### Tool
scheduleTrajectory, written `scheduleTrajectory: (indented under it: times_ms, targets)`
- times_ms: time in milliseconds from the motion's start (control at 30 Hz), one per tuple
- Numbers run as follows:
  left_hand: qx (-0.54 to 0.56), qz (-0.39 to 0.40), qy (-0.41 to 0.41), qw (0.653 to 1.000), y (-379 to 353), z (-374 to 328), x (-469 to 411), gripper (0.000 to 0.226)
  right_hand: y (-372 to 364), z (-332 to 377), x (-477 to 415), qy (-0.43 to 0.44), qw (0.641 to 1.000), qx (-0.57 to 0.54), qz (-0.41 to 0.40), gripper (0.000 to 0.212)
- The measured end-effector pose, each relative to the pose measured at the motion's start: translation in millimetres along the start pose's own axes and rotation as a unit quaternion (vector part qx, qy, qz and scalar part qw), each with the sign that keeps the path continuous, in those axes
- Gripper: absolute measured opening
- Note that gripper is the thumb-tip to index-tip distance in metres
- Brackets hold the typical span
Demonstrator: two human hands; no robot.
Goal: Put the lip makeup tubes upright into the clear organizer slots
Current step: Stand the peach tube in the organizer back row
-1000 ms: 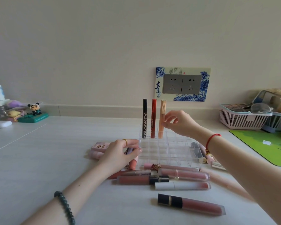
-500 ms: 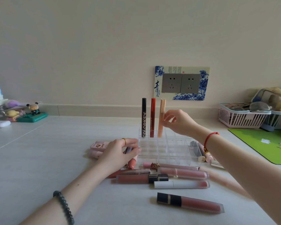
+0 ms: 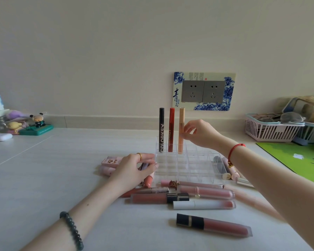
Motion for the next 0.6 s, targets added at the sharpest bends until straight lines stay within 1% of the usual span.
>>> scheduleTrajectory:
  times_ms: [267,600]
  targets:
    - [-0.009,-0.006,0.006,1.0,0.9,-5.0,2.4,0.036,-0.6,-2.9,1.8,0.007,1.0,-0.005,0.002,0.022]
    - [-0.01,0.005,0.018,1.0,1.3,-7.8,4.7,0.037,-2.3,-4.9,2.9,0.013,1.0,-0.001,0.007,0.022]
Point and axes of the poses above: each hand's wrist, its own x-axis away from the middle knuckle, its own y-axis out of the back of the hand, z = x × y, the point moved 6 cm from there along -x, towards the middle knuckle, and after that the axes turned 11 degrees about z, right-handed, at the moved point
